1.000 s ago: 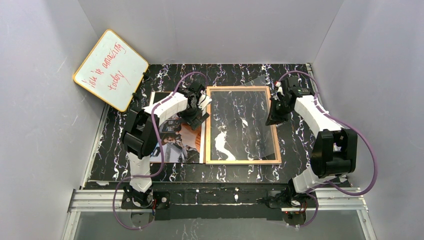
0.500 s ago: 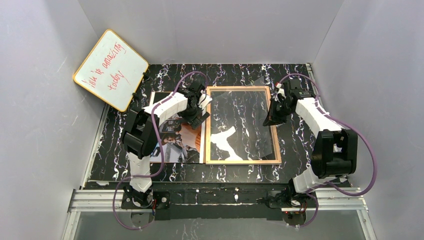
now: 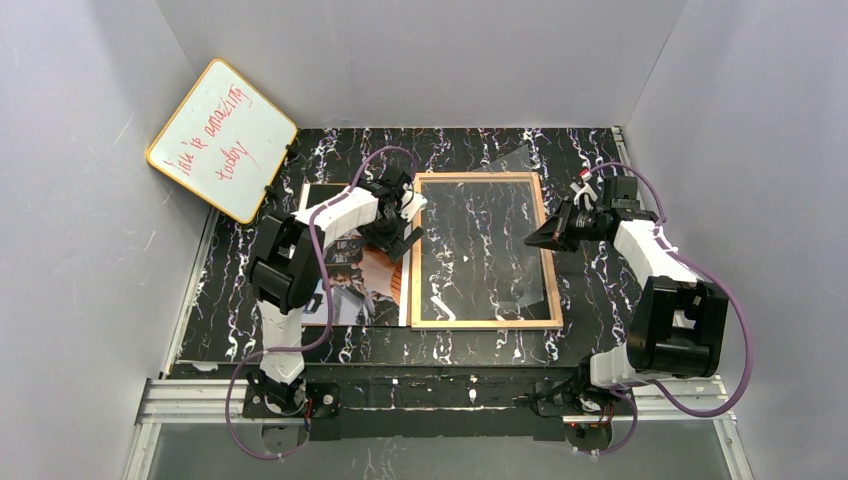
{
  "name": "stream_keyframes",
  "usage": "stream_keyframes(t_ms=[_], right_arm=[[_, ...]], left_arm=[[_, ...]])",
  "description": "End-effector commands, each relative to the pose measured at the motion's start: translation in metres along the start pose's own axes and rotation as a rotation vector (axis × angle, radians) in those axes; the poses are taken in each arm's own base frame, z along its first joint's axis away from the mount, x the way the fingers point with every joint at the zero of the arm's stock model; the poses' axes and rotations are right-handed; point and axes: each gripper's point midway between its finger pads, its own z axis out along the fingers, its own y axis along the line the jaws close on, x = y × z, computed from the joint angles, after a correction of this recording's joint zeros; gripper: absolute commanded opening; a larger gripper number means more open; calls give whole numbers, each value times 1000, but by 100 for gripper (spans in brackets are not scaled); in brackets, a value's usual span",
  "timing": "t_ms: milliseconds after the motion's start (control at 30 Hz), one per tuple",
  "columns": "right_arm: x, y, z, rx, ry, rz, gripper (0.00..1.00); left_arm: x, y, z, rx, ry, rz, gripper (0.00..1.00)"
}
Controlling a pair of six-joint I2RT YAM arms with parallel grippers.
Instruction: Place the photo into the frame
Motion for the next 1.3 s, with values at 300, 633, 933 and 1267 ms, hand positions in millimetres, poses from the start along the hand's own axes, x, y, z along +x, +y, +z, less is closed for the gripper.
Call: stream_keyframes(t_ms=[300, 633, 933, 1267], right_arm=[[-2, 53, -7, -314, -7, -35, 1], [-9, 83, -22, -443, -44, -56, 1], [-3, 67, -12, -407, -27, -14, 1], [-10, 63, -7, -396, -19, -16, 1]], left_arm=[[2, -11, 0, 85, -9, -65, 98], [3, -6, -4, 81, -14, -79, 98], [6, 0, -6, 82, -14, -93, 98], [6, 0, -4, 84, -12, -101, 98]])
